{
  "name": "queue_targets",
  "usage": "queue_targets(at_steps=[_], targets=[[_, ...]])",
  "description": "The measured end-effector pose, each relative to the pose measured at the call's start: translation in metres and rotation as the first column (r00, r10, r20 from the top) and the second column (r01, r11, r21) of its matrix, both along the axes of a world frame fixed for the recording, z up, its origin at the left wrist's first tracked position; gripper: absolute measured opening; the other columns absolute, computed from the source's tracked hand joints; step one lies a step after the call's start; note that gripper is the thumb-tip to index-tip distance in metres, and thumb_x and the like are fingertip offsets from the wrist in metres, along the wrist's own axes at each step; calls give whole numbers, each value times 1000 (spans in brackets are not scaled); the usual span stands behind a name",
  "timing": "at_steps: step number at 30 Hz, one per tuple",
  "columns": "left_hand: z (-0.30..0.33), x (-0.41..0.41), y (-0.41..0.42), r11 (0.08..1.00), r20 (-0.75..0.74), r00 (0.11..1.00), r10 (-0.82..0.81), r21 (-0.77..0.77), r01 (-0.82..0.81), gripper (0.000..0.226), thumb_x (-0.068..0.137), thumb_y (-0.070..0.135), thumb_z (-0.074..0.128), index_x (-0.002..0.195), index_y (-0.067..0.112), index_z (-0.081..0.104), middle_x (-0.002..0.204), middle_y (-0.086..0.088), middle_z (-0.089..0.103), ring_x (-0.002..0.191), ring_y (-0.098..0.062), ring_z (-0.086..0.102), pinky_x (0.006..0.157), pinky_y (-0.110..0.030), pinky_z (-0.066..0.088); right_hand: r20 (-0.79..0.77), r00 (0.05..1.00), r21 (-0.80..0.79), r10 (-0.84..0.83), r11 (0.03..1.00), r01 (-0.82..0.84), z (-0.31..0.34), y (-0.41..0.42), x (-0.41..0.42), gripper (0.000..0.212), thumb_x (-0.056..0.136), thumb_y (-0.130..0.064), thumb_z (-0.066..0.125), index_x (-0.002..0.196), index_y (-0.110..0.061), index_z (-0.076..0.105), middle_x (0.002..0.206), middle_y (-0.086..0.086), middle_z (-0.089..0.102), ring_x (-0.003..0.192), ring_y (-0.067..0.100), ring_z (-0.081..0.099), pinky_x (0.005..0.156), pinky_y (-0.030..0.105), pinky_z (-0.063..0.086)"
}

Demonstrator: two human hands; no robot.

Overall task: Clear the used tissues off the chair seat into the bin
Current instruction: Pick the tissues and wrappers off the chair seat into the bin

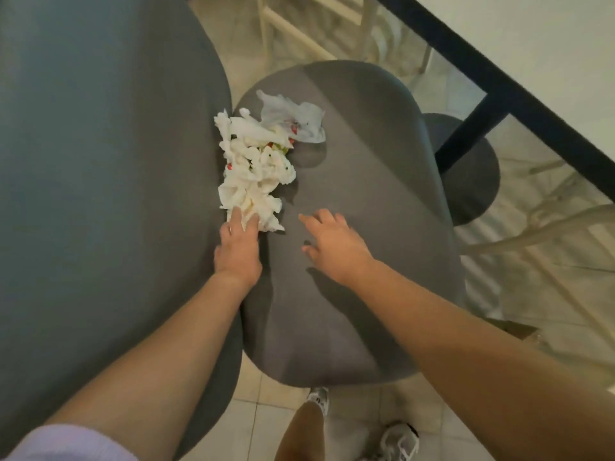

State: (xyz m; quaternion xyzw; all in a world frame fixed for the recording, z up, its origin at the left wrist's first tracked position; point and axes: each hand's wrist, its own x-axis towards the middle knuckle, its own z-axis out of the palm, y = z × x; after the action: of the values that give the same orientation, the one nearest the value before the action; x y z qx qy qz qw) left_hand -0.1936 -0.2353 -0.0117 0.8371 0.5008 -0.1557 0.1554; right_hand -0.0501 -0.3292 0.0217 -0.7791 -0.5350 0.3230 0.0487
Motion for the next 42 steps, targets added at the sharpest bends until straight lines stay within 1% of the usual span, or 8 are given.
queue_targets(at_steps=[5, 12, 15, 19, 24, 31, 36, 42], targets=[[-16, 7, 45, 977, -64, 988, -139, 152, 147, 85, 69, -6, 66, 139, 15, 22, 152, -13, 3, 133, -33, 18, 102, -38, 35, -71, 991, 21, 118, 993, -116, -28, 46, -7, 65, 92, -15, 54, 147, -21, 19, 157, 1, 6, 139, 31, 15, 111, 45, 31], [-39, 11, 67, 986, 75, 992, -101, -128, 109, 68, 83, -3, 52, 142, 17, 23, 143, -12, 26, 121, -33, 32, 98, -42, 39, -92, 979, 32, 184, 983, -181, -81, 88, -23, 75, 84, -3, 60, 146, -22, 22, 158, -1, 0, 141, 36, 5, 114, 47, 26], [-48, 4, 60, 997, 166, 985, -52, -54, 61, 64, 84, -4, 49, 140, 19, 30, 136, -11, 34, 114, -31, 34, 94, -39, 39, -53, 980, 50, 190, 981, -187, -95, 91, -25, 71, 83, -4, 59, 143, -23, 26, 156, 2, 8, 133, 37, 18, 108, 46, 34], [-50, 3, 55, 998, 224, 973, -50, -32, 59, 43, 86, -6, 40, 126, 8, 48, 126, -15, 43, 109, -31, 37, 89, -38, 39, 10, 988, 76, 154, 985, -154, -96, 91, -20, 47, 86, -7, 57, 128, -15, 39, 136, 4, 36, 119, 32, 31, 95, 40, 42], [-51, 1, 48, 989, 305, 944, -124, -39, 143, 44, 79, -15, 47, 116, 7, 58, 116, -11, 52, 105, -29, 41, 83, -42, 44, 23, 988, 88, 154, 984, -156, -90, 74, -7, 60, 76, 8, 60, 128, -13, 39, 128, 5, 39, 116, 27, 34, 92, 38, 46], [-42, 10, 16, 949, 357, 903, -237, -114, 294, 37, 78, -3, 63, 112, 10, 59, 117, -8, 53, 102, -25, 42, 84, -32, 39, 5, 998, 43, 64, 997, -64, -80, 16, 27, 33, 89, 1, 47, 120, -8, 51, 128, 13, 43, 117, 26, 43, 96, 34, 41], [-35, 12, -13, 877, 488, 798, -353, -124, 464, 29, 72, 0, 72, 99, 6, 62, 98, -12, 59, 90, -26, 49, 76, -37, 45, 16, 999, 19, -33, 999, 32, -64, -24, 49, 29, 89, -6, 53, 117, -8, 54, 134, 11, 41, 120, 24, 41, 97, 32, 41], [-23, 27, -49, 718, 637, 572, -516, -42, 695, 20, 77, 19, 59, 95, 9, 58, 93, -9, 56, 85, -14, 45, 72, -21, 40, 92, 989, 22, -113, 993, 112, -52, -65, 66, 27, 85, -10, 57, 112, -7, 58, 128, 9, 43, 115, 24, 42, 82, 32, 45]])
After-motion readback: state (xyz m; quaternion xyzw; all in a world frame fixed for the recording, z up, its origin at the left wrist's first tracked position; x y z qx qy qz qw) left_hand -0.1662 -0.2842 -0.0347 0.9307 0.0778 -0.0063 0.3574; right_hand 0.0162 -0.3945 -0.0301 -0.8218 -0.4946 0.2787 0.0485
